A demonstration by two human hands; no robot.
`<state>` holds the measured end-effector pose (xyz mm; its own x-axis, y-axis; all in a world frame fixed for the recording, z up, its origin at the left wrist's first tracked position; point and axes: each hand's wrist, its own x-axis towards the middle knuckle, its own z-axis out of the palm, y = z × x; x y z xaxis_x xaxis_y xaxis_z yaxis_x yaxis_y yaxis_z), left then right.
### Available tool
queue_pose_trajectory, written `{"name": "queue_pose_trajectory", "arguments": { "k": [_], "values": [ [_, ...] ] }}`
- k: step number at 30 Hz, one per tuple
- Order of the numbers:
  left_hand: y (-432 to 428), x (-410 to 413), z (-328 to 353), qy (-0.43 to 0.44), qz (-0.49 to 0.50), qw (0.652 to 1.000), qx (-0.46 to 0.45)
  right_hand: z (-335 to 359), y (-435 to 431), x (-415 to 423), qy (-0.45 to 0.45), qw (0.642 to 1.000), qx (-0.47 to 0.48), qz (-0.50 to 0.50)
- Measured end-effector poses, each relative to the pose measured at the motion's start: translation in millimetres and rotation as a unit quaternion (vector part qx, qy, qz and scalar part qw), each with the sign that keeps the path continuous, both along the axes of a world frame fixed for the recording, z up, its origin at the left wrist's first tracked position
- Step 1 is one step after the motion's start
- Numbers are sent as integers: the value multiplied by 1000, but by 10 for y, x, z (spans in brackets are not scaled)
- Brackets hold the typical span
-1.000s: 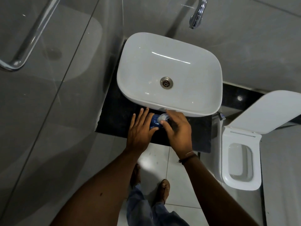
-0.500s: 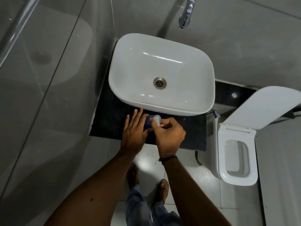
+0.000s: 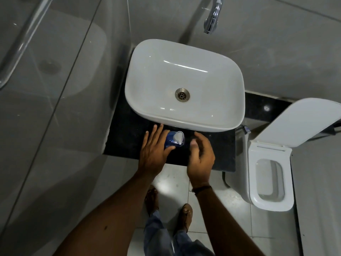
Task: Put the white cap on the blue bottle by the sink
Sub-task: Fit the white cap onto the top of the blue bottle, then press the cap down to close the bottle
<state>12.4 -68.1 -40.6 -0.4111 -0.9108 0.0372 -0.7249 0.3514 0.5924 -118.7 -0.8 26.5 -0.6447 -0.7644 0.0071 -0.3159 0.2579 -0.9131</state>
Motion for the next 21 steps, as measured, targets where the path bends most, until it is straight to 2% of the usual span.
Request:
{"name": "queue_pose_trajectory", "arguments": {
  "k": [5,8,15,21],
  "values": [
    [3,-5,30,7,-2,1000,11,-219,-38,-341,-25,971,161,175],
    [4,-2,31,11,0,1000,13,-273,-140,-337,-45,960,159,224],
    [28,39,120,109,20,988,111,-289,-185,-242,-45,970,133,198],
    [-24,410,255,135,93,982,98,-163,-460,151,-30,967,108,228]
  ]
}}
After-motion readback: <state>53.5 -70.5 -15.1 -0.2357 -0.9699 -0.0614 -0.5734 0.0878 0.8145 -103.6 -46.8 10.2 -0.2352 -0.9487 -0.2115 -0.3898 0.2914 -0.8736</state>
